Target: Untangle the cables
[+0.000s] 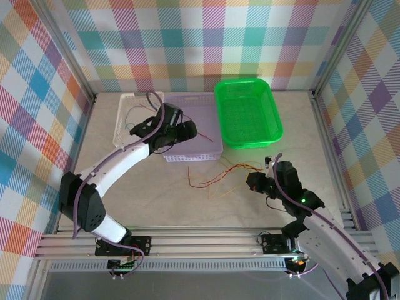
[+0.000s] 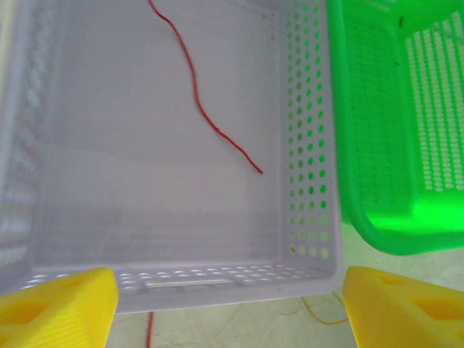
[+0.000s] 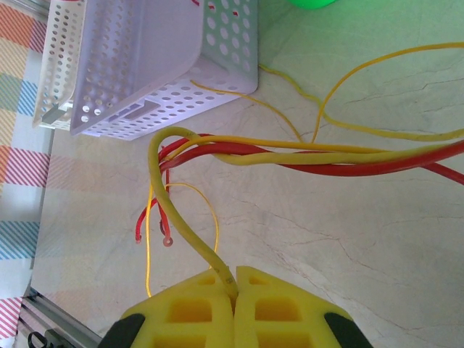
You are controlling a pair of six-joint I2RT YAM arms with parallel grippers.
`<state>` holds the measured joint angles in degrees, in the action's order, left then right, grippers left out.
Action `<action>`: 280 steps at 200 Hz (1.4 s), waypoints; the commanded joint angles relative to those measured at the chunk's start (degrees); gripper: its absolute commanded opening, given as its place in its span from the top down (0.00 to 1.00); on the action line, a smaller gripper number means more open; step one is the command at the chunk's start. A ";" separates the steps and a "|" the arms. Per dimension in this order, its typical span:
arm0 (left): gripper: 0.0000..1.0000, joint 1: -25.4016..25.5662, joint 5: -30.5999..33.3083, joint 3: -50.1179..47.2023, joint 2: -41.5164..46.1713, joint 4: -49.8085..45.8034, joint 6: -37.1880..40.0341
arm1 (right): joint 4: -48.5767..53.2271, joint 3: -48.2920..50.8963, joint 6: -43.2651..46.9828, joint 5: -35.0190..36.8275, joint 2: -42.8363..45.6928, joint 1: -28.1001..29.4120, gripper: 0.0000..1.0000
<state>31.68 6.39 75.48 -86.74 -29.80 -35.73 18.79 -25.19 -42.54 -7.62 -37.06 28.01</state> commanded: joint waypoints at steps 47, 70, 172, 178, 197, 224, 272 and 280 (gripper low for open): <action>0.18 -13.32 10.44 1.89 -3.41 -0.21 -13.45 | -4.22 -2.23 2.01 -5.26 -1.00 -0.41 1.00; 0.19 -19.08 7.15 6.64 -9.72 -0.64 -15.07 | -3.20 -2.23 2.77 -6.00 -0.41 -0.41 1.00; 0.23 -24.71 6.46 26.56 -30.71 0.74 -9.81 | -2.49 -4.06 5.69 -8.17 -2.29 -0.41 1.00; 0.23 -24.74 6.21 27.16 -31.46 1.36 -9.41 | -2.45 -4.24 5.79 -8.29 -2.43 -0.41 1.00; 0.28 -24.77 6.25 29.10 -33.83 1.10 -9.06 | -2.64 -4.80 6.33 -8.55 -3.25 -0.41 1.00; 0.38 -25.28 7.14 30.51 -36.45 1.15 -8.96 | -2.66 -6.01 7.31 -9.41 -4.80 -0.41 1.00; 0.48 -25.88 9.31 37.78 -41.67 -2.19 -7.51 | -1.89 -8.24 8.63 -10.14 -6.18 -0.40 1.00; 0.49 -25.97 9.56 38.64 -42.24 -2.38 -7.22 | -1.87 -8.38 8.76 -10.11 -6.26 -0.41 1.00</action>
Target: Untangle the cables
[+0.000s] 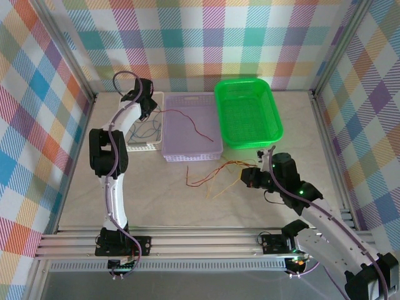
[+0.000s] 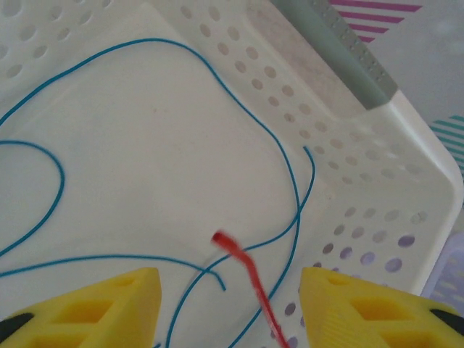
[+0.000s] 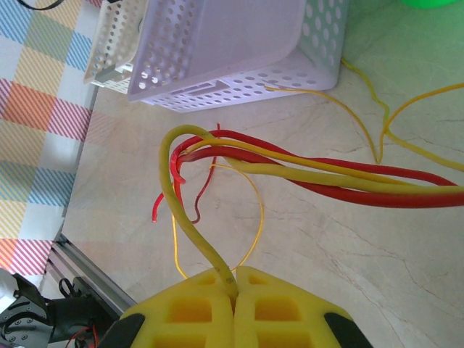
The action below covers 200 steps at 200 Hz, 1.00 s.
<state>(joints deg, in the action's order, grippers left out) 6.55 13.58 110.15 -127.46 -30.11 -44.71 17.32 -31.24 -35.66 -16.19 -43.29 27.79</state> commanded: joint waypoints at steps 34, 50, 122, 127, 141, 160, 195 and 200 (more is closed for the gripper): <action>0.58 -0.83 2.82 7.91 -4.26 -3.46 2.96 | -0.49 -2.55 2.16 -1.80 -0.31 -0.19 1.00; 0.63 -0.87 3.27 7.75 -4.55 -3.52 3.37 | -0.32 -2.71 2.34 -1.75 -0.24 -0.19 1.00; 0.73 -0.95 3.02 4.98 -4.44 -2.32 3.87 | -0.05 -3.52 2.71 -2.41 -0.41 -0.15 1.00; 0.75 -0.94 3.01 4.95 -4.50 -2.35 3.88 | -0.04 -3.55 2.74 -2.45 -0.31 -0.19 1.00; 0.80 -1.01 3.01 4.91 -4.42 -2.34 3.92 | 0.08 -3.41 2.70 -2.32 -0.05 -0.19 1.00; 0.88 -1.10 3.07 4.94 -4.48 -2.38 4.19 | 0.11 -3.23 2.62 -2.36 0.06 -0.18 1.00; 1.00 -1.31 2.78 4.67 -3.72 -2.32 4.16 | 0.00 -3.62 2.66 -2.60 -0.13 -0.19 1.00; 1.00 -1.34 2.75 4.64 -3.54 -2.32 4.13 | -0.09 -3.71 2.70 -2.62 -0.15 -0.18 1.00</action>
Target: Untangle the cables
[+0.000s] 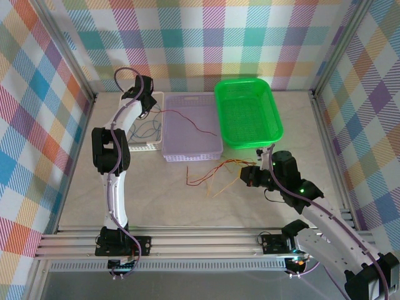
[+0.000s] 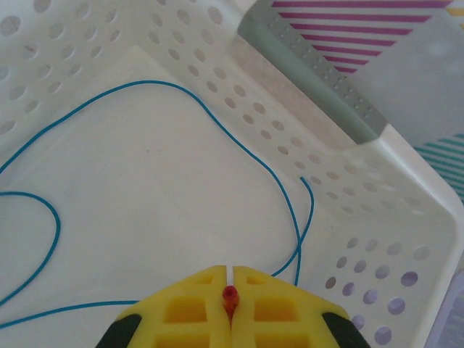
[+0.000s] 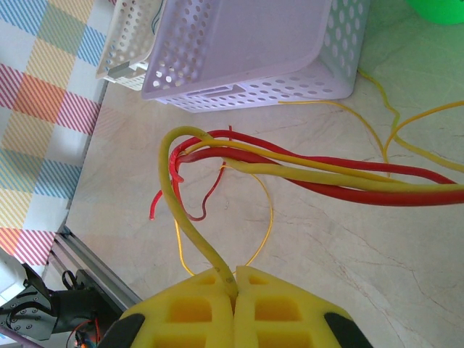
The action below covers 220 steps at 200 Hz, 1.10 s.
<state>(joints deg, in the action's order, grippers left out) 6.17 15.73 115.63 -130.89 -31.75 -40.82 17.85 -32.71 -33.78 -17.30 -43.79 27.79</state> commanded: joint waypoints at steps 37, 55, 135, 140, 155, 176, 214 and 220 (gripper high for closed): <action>1.00 -0.88 0.53 -1.15 2.78 -1.29 -0.04 | -0.43 -2.55 0.73 -1.42 0.61 -0.19 1.00; 1.00 -0.24 1.79 -1.11 5.56 -1.60 1.69 | -0.37 -2.53 0.58 -1.18 1.44 -0.19 1.00; 1.00 14.52 19.17 -0.91 15.59 3.16 23.89 | -1.57 -1.73 -0.50 -1.11 3.20 -0.19 1.00; 1.00 15.76 20.15 -1.46 16.02 3.95 25.06 | -1.55 -1.58 -0.57 -1.14 3.42 -0.17 1.00; 1.00 19.17 22.63 -3.25 17.04 6.67 28.77 | -1.61 -1.25 -0.71 -1.07 4.03 -0.19 1.00; 1.00 23.85 26.62 -5.35 16.97 10.03 33.78 | -1.48 -1.00 -0.85 -1.22 4.62 -0.19 1.00; 1.00 28.89 29.32 -9.18 15.06 11.93 35.88 | -0.81 -0.62 -0.77 -1.34 5.78 -0.18 1.00; 1.00 29.33 29.33 -10.25 14.93 12.28 35.49 | -0.76 -0.60 -0.77 -1.29 6.06 -0.19 1.00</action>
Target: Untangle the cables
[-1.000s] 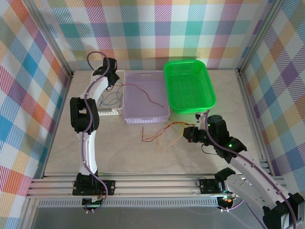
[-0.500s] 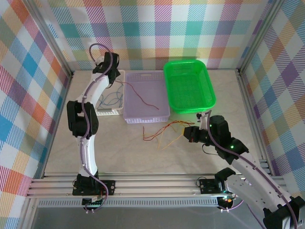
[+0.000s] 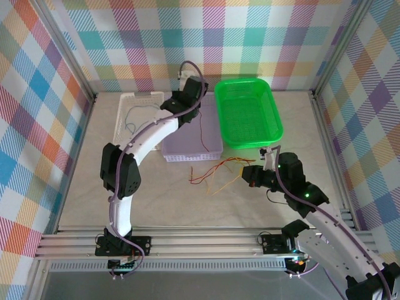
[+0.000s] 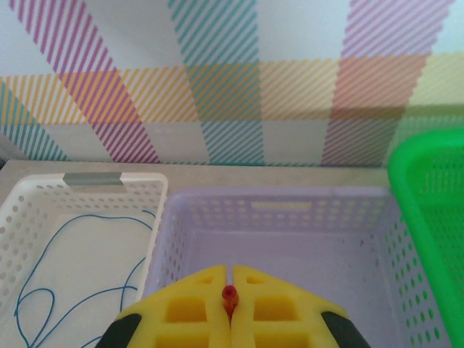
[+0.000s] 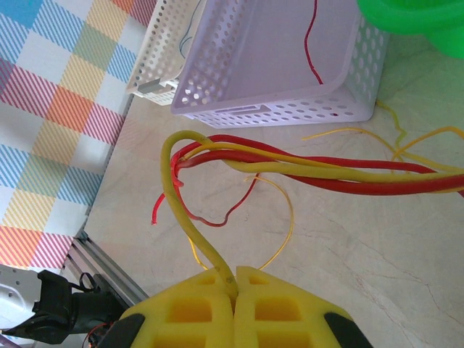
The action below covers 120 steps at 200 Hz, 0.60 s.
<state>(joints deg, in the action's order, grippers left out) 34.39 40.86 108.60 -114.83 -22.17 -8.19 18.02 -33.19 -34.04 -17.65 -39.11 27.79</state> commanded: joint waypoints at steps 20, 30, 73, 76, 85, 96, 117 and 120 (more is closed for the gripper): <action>1.00 2.40 5.06 -6.32 -2.21 3.76 1.94 | -0.67 0.27 -0.55 -0.72 2.02 -0.17 1.00; 1.00 2.68 4.76 -7.50 -3.01 3.79 0.92 | -0.63 0.40 -0.52 -0.72 2.11 -0.19 1.00; 1.00 2.87 3.07 -10.42 -7.52 3.54 -3.17 | -0.71 0.84 -0.67 -0.97 2.09 -0.17 1.00; 1.00 2.87 2.97 -10.38 -7.94 3.44 -3.35 | -0.75 0.89 -0.72 -0.97 2.11 -0.19 1.00; 1.00 2.87 2.72 -10.10 -9.42 3.20 -3.54 | -0.72 1.07 -0.76 -1.07 2.20 -0.19 1.00; 1.00 2.87 2.68 -9.84 -11.30 2.76 -3.76 | -0.69 1.14 -0.76 -1.08 2.20 -0.19 1.00; 1.00 2.62 2.39 -9.63 -14.51 1.94 -4.55 | -0.53 1.37 -0.84 -1.07 2.56 -0.19 1.00; 1.00 2.57 2.30 -9.63 -14.87 1.81 -4.78 | -0.51 1.37 -0.83 -1.03 2.61 -0.19 1.00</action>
<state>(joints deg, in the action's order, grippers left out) 36.67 43.55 99.02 -126.34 -19.29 -10.94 18.06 -32.45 -34.24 -17.67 -37.63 27.79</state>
